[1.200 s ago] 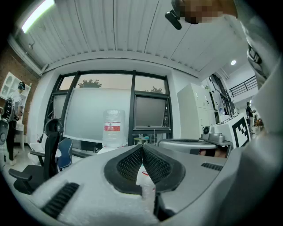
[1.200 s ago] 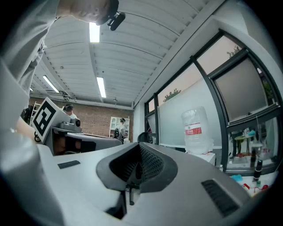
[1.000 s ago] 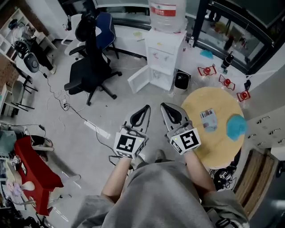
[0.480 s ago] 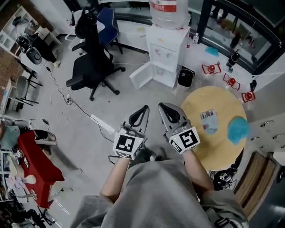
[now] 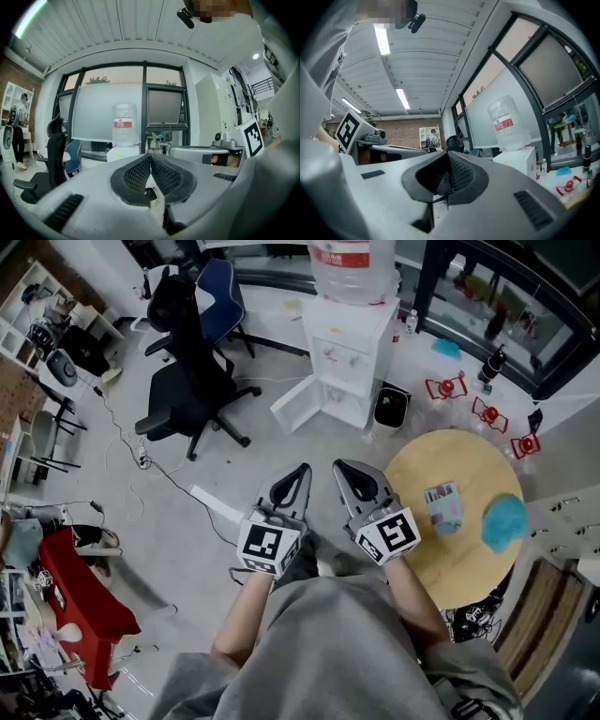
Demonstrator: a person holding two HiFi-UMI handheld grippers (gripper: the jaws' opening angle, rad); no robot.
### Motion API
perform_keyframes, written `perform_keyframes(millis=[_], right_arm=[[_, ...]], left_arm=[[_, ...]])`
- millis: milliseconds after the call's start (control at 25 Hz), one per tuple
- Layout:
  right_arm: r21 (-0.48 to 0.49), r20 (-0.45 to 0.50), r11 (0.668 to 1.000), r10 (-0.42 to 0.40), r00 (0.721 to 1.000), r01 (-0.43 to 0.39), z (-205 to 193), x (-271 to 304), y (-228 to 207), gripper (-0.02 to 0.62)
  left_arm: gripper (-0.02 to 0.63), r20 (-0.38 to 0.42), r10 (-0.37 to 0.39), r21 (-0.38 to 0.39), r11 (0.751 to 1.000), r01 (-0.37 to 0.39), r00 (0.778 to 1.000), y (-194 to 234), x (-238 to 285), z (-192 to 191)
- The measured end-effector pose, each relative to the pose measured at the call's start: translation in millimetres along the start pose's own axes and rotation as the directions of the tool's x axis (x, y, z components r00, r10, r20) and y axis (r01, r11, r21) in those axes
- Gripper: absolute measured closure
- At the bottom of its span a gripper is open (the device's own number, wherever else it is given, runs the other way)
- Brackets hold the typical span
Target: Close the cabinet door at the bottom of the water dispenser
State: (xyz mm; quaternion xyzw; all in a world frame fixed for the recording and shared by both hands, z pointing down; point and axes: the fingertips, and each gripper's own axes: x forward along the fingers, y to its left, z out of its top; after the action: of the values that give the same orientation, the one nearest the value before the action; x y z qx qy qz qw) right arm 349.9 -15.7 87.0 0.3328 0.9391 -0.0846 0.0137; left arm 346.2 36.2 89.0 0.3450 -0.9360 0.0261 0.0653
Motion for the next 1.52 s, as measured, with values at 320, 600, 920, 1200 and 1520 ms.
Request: perform_keyframes(millis=[320,600,920,1200,1520], right_arm=[[0.012,-0.024,0.999,-0.043,0.999,0.043,-7.0,50.4,-24.2,0.584],[0.019,-0.064,0.996,-0.084,0.994,0.086,-20.8,107.6,-41.3,0.584],[0.043,-0.101,0.994,-0.094,0.990,0.099,-41.2,189.9,-44.4,0.584],[0.056,-0.118,0.993,-0.101,0.988,0.108,-55.0,255.7,-43.7,0.584],[0.058,-0.151,0.992,-0.105,0.983,0.115,-73.1,294.6,-53.6,0.584]], left_arm=[[0.597,-0.017,-0.045,-0.025,0.999,0.044,0.999,48.2,36.9,-2.4],[0.597,-0.035,-0.087,-0.054,0.995,0.085,0.996,103.3,66.6,-10.2],[0.597,-0.052,-0.091,-0.094,0.992,0.086,0.995,185.2,81.9,-25.0],[0.597,-0.059,-0.101,-0.126,0.988,0.093,0.993,249.2,89.8,-34.1],[0.597,-0.063,-0.108,-0.156,0.983,0.097,0.992,287.2,108.2,-45.7]])
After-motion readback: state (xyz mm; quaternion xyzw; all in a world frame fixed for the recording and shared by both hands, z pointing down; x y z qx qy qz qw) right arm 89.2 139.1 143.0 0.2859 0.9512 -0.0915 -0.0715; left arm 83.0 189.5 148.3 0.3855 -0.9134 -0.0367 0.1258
